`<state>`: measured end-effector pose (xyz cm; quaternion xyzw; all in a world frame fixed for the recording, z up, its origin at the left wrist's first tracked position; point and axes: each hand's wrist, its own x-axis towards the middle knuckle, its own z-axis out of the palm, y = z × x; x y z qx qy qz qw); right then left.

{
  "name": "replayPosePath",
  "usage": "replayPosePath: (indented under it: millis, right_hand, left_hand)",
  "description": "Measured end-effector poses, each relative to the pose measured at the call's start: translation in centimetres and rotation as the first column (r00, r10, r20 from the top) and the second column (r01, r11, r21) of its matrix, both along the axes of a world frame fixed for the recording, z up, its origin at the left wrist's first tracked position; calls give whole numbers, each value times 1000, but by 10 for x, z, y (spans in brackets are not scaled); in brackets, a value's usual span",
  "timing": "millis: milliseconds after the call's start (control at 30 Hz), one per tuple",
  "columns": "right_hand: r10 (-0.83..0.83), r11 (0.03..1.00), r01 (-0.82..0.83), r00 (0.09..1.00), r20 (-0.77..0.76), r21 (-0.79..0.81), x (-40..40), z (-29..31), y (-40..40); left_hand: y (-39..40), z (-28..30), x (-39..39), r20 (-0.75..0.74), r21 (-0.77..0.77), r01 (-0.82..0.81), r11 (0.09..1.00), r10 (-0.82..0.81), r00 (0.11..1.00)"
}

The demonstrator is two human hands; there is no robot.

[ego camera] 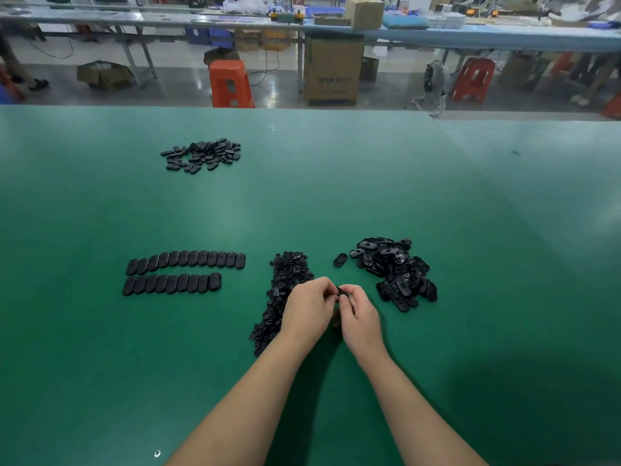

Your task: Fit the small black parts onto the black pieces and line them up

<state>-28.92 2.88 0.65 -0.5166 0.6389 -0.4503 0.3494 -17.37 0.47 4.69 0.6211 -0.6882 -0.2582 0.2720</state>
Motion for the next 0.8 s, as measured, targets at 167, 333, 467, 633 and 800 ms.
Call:
replayPosePath:
  millis: [167, 333, 467, 633, 800]
  right_hand:
    - [8, 1000, -8, 1000, 21, 14, 0, 1, 1]
    - [19, 999, -22, 997, 72, 45, 1, 0, -1]
    - [26, 998, -30, 997, 79, 51, 1, 1, 1]
    - [40, 999, -42, 997, 61, 28, 2, 4, 2]
    - [42, 998, -44, 998, 55, 38, 1, 3, 1]
  left_hand:
    - [1, 2, 1, -39, 18, -34, 999, 35, 999]
    - [1, 2, 4, -91, 44, -58, 997, 62, 994]
    - [1, 2, 3, -111, 61, -66, 996, 72, 991]
    - [-1, 3, -1, -88, 60, -73, 996, 78, 993]
    - [-6, 1, 2, -49, 59, -96, 994, 99, 994]
